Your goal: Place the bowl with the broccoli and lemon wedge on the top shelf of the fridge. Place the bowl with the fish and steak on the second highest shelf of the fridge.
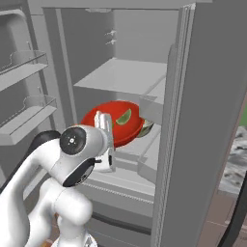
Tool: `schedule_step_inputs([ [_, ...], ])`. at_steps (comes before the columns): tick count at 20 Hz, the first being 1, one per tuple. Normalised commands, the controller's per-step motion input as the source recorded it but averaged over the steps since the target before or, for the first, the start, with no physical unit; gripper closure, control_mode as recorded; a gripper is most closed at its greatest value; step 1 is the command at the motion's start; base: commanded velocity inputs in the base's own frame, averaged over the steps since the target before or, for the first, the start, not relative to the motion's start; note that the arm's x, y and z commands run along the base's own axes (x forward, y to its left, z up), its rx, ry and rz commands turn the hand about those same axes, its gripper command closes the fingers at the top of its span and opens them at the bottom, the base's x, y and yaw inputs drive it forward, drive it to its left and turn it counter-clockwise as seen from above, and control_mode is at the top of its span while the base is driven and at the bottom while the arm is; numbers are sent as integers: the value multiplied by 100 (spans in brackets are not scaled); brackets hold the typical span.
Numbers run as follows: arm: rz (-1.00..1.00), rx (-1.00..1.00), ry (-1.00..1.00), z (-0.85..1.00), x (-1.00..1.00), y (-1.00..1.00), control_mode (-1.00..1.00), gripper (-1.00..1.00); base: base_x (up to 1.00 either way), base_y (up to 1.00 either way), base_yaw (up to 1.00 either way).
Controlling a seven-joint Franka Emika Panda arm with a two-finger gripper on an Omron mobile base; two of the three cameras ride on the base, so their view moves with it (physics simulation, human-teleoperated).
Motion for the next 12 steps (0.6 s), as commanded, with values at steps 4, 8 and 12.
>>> schedule_step_inputs([
  [4, -10, 4, 0, 100, 0, 1, -100, 100, 0, 0, 0],
  [8, -8, 5, 0, 100, 12, 0, -100, 100, 0, 0, 0],
  [12, -9, 3, -1, 94, 28, -2, -100, 100, 0, 0, 0],
])
